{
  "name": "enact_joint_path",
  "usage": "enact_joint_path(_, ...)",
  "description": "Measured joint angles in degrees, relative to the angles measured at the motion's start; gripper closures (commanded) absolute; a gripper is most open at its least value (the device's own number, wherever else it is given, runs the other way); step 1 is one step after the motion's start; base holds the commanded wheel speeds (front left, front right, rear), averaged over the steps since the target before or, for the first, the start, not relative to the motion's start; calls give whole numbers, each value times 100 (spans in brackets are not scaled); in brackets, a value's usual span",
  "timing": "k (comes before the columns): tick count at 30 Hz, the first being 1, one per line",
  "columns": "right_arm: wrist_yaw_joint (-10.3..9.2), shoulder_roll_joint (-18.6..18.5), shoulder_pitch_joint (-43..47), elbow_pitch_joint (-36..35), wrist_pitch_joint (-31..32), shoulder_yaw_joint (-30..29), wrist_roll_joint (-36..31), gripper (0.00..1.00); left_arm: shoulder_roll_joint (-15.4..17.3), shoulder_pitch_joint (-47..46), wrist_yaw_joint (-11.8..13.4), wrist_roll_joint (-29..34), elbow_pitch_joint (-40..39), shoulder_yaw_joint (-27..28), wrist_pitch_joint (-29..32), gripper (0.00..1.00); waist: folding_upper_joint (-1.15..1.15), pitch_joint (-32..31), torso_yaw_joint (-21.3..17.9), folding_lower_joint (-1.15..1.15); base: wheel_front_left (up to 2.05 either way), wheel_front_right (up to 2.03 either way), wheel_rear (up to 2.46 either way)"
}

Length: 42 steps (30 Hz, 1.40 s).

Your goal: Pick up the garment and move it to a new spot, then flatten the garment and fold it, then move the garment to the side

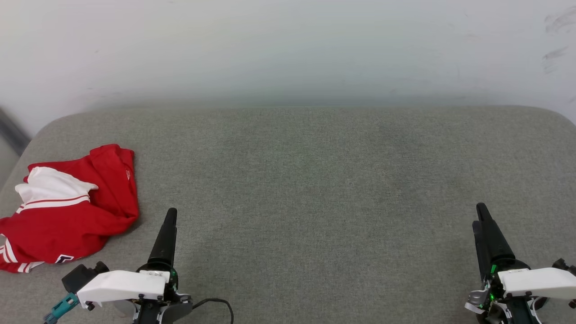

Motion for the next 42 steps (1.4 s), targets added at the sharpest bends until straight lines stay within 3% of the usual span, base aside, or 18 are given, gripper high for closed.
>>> enact_joint_path(21,0,-32,16,-344,-344,98,-3277,0,110,-44,0,2579,-103,-312,-463,0,0,-4,18,0,0,0,0)
enact_joint_path(42,0,3,113,-563,-287,142,-5352,0,256,-158,101,4530,15,-528,-837,0,0,-17,33,0,0,0,0)
